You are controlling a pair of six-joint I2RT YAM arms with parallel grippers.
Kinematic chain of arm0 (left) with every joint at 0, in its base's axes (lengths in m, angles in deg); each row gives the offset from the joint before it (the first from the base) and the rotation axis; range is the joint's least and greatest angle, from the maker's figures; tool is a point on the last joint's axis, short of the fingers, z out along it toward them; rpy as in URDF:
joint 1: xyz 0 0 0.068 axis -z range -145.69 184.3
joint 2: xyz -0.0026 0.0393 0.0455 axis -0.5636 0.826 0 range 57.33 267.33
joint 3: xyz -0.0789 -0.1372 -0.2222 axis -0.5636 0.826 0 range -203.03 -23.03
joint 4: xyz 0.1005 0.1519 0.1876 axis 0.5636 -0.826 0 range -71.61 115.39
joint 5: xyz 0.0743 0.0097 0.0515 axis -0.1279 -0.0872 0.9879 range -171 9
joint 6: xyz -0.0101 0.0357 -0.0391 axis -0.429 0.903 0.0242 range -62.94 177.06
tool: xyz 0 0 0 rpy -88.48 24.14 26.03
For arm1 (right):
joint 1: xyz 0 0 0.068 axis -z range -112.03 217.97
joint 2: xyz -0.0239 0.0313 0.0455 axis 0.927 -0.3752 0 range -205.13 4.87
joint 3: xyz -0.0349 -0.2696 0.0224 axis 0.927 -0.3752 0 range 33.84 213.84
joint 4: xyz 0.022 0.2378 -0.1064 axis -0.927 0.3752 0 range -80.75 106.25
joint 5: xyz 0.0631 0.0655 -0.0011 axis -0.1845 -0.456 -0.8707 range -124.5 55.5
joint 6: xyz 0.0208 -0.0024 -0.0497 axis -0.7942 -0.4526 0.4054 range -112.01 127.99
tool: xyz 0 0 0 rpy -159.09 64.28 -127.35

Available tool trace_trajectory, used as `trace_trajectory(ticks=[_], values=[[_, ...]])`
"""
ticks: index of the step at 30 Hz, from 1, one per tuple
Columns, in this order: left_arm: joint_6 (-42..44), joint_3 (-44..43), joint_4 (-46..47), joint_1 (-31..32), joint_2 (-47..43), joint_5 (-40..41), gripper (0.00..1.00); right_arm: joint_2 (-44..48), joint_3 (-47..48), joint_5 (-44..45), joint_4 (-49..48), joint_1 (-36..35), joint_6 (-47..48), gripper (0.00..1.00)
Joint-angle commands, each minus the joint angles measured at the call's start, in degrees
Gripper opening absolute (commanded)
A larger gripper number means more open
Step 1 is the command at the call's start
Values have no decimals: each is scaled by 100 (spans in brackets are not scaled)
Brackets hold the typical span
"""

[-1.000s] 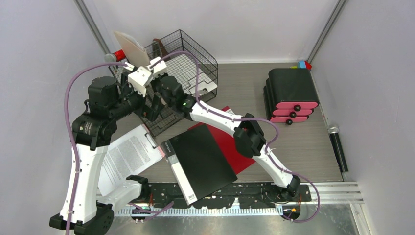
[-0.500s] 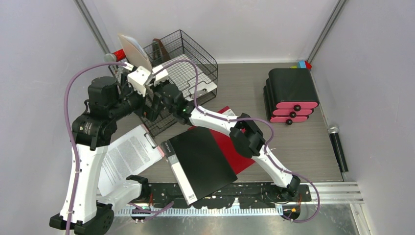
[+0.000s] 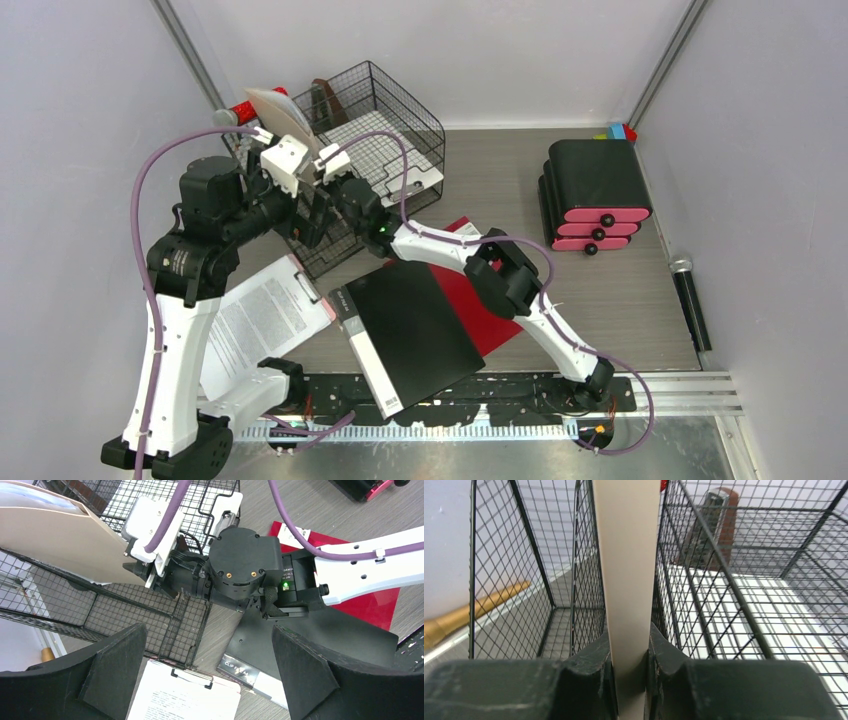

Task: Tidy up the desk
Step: Place the folder in the storage box.

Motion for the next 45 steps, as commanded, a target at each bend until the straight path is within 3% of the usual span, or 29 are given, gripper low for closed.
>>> trace_trajectory(ticks=[1, 13, 15, 23, 27, 36, 45], values=[[42, -2, 161, -34, -95, -83, 100, 25, -53, -684, 20, 193, 70, 0], [45, 135, 247, -33, -118, -92, 100, 84, -203, -639, 265, 338, 296, 4], [52, 139, 236, -34, -137, -79, 100, 113, -212, -561, 477, 352, 271, 8], [1, 212, 224, -34, -268, -66, 100, 340, -165, -496, 1374, 382, 216, 49], [1, 309, 250, -33, -347, -48, 100, 516, -180, -594, 1708, 397, 196, 62], [6, 307, 182, -34, -460, -8, 100, 881, 339, -923, 2537, 510, 381, 71], [-67, 484, 163, -34, -597, 92, 100, 1418, 449, -848, 2763, 733, 697, 79]])
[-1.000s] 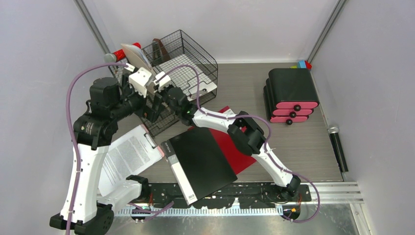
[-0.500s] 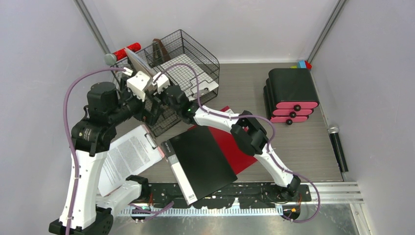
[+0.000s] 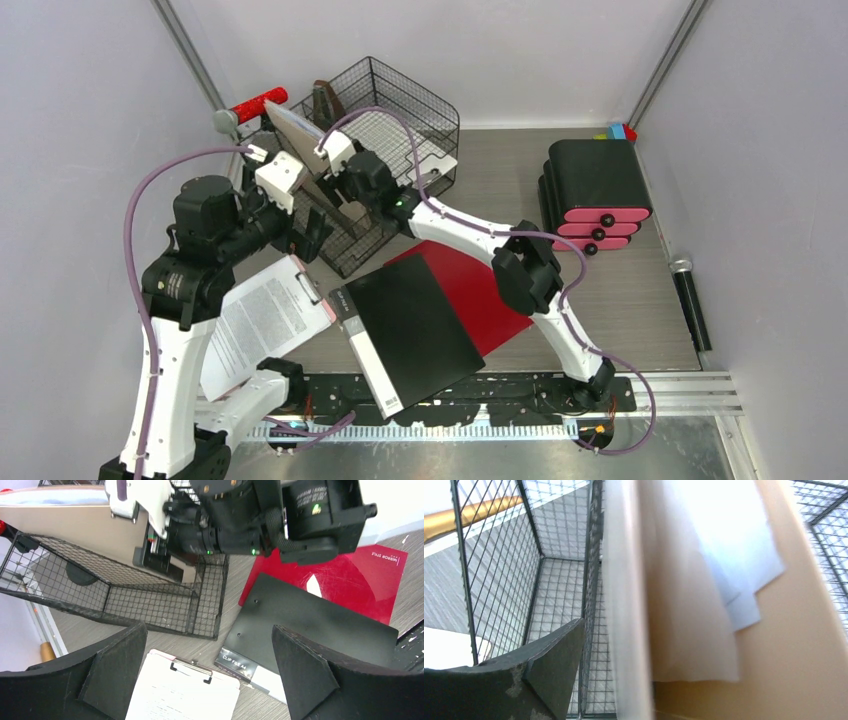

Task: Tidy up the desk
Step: Place the folder in the storage box, then pick up the folder from the center of the board.

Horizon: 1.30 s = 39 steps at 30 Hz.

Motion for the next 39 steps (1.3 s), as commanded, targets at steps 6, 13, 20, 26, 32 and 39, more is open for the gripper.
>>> trace_trajectory(ticks=[6, 13, 20, 26, 32, 39], values=[[-65, 172, 162, -33, -107, 97, 100, 984, 575, 164, 397, 416, 419, 80], [-107, 195, 192, -34, -105, 103, 100, 1370, 488, 174, 983, 473, 488, 86], [-146, 331, 295, -34, -92, 129, 100, 1800, 410, -222, 1772, 514, 738, 99], [-134, 559, 499, -34, -44, 265, 100, 2257, 445, -496, 2644, 521, 788, 99], [31, 1273, 618, -34, -248, 37, 100, 2884, 571, -1158, 4542, 538, 1733, 99], [374, 2427, 300, -34, -691, -522, 100, 4025, -816, -1417, 6106, 595, 2821, 99]])
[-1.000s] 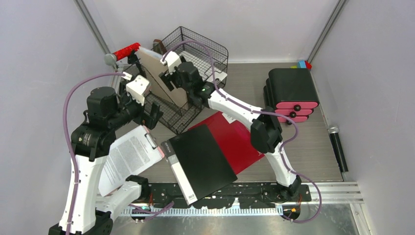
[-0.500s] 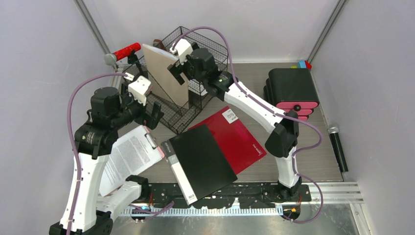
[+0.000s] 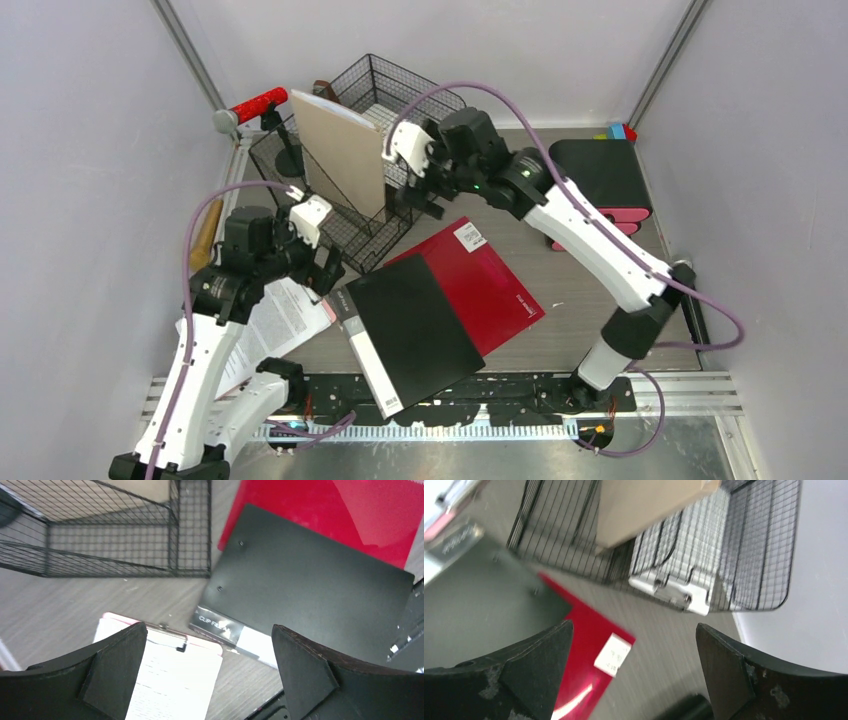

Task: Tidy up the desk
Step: Pick up the folder from the center of the board.

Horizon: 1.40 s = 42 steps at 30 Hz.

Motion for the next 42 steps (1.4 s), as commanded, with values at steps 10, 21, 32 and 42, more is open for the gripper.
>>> trace_trajectory(ticks=[10, 21, 32, 42], values=[[667, 594, -503, -30, 133, -814, 100, 1332, -1824, -1481, 1799, 105, 496, 100], [1072, 1294, -114, -21, 238, -104, 100, 2035, -4443, -1795, -111, -550, 368, 100], [1693, 1727, 519, -25, 998, -452, 100, 1593, -5545, -1227, -1220, -2125, 364, 99], [1973, 1832, 865, -31, 1844, -701, 100, 1189, -5803, -961, -1447, -3061, 344, 99]])
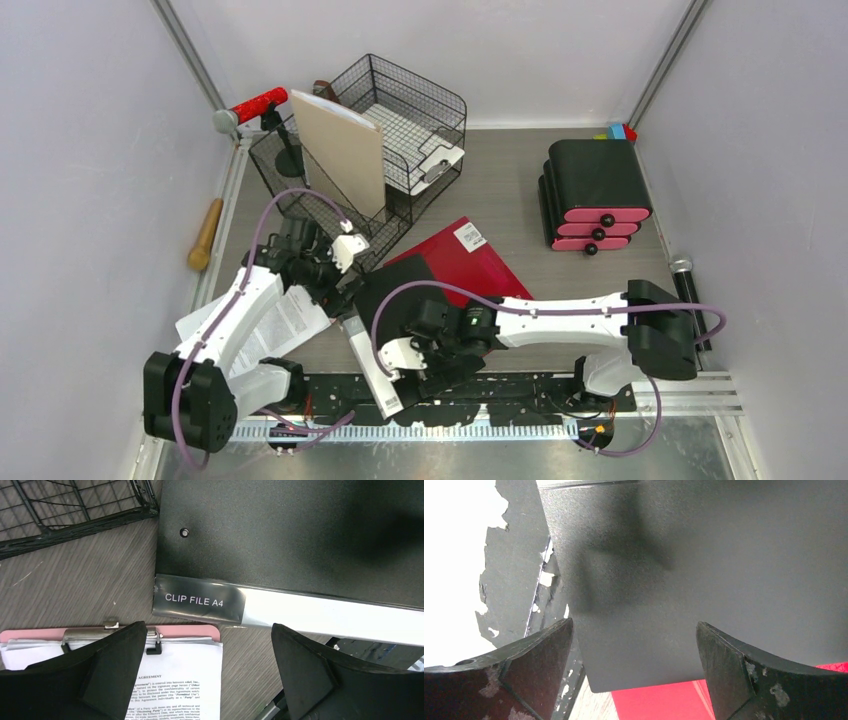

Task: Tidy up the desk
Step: Pick up the folder from the center of the board.

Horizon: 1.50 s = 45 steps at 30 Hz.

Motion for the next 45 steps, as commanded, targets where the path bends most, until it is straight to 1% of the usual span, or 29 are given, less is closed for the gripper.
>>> trace_trajectory(ticks=[1, 9, 16, 26, 31, 33, 37, 42, 45], values=[[238, 70, 492, -33, 326, -222, 100, -161, 20, 222, -217, -338, -36, 99], [257, 6, 848, -160, 904, -408, 100, -323, 42, 236, -163, -622, -116, 100], [448, -8, 1066, -368, 1347, -663, 99, -543, -171, 568, -637, -714, -137, 99], [652, -397, 851, -420, 2122, -1282, 100, -715, -193, 997, -912, -718, -134, 99], [802, -544, 380, -420, 2381, -1588, 100, -816, -191, 1118, -1060, -718, -182, 98], [862, -539, 216, -420, 2392, -1672, 98, -856, -183, 1366, -1127, -718, -221, 97], [1013, -492, -22, -420, 2193, -1811, 91, -920, -157, 1550, -1217, -718, -284, 96], [1034, -543, -278, -418, 1724, -1928, 88, -944, -108, 1721, -1281, -718, -338, 96], [1032, -692, -527, -420, 1598, -2020, 81, -955, -86, 1864, -1309, -718, -346, 96]])
